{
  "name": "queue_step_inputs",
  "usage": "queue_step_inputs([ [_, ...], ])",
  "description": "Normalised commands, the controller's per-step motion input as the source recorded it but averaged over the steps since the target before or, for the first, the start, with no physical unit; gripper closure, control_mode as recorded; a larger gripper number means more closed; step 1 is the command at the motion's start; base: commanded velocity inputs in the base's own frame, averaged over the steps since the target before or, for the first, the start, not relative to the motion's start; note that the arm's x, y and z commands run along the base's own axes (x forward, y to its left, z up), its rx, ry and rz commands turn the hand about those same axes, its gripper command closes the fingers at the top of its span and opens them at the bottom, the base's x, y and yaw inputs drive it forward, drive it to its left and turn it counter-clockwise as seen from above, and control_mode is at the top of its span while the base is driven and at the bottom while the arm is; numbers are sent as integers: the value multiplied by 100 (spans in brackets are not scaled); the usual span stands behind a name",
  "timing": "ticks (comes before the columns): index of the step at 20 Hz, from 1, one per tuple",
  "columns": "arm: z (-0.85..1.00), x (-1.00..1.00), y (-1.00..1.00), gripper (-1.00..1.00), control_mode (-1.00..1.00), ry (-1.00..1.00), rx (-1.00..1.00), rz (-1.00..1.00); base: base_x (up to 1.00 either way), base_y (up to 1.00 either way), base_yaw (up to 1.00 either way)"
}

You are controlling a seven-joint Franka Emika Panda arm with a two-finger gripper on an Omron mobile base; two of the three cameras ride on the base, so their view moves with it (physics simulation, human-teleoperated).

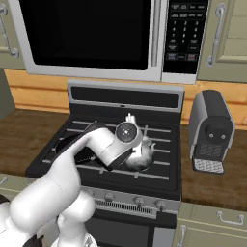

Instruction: Pick the kettle from the counter and place it on a stove burner. Then turn the burner on.

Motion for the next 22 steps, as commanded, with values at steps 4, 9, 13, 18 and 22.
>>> queue_step_inputs([
  [4, -7, 42, -4, 100, -100, 0, 15, -7, 0, 0, 0],
  [9, -19, 43, -1, 100, -100, 0, 5, -3, 0, 0, 0],
  [13, -24, 51, 0, 100, -100, -1, 2, -1, 0, 0, 0],
  [18, -19, 54, 0, 100, -100, -4, 1, 0, 0, 0, 0],
  [22, -18, 52, 0, 100, -100, -5, 1, 0, 0, 0, 0],
])
